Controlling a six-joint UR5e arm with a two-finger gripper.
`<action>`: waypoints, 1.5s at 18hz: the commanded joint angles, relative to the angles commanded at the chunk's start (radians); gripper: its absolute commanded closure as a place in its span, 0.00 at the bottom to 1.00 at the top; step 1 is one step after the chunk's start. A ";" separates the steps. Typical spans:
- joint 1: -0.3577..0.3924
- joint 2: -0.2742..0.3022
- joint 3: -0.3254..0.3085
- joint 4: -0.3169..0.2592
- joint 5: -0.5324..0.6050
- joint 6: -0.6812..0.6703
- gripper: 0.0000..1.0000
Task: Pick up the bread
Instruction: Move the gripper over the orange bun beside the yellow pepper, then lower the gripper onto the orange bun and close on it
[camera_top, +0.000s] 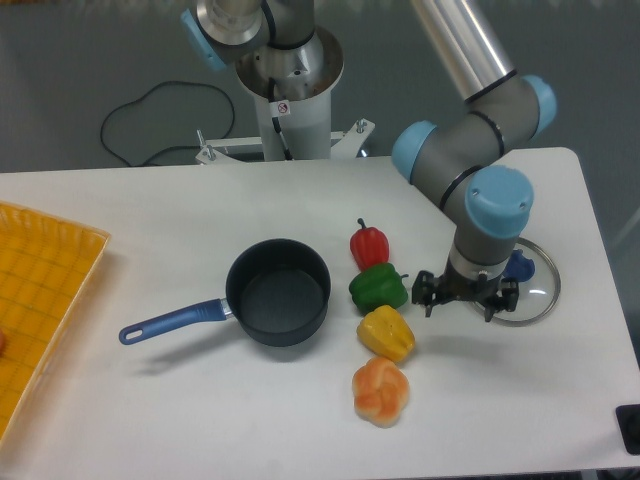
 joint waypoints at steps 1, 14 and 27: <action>-0.009 -0.002 0.005 0.000 0.000 -0.017 0.00; -0.088 -0.089 0.072 0.061 0.009 -0.189 0.04; -0.109 -0.138 0.074 0.090 0.040 -0.181 0.13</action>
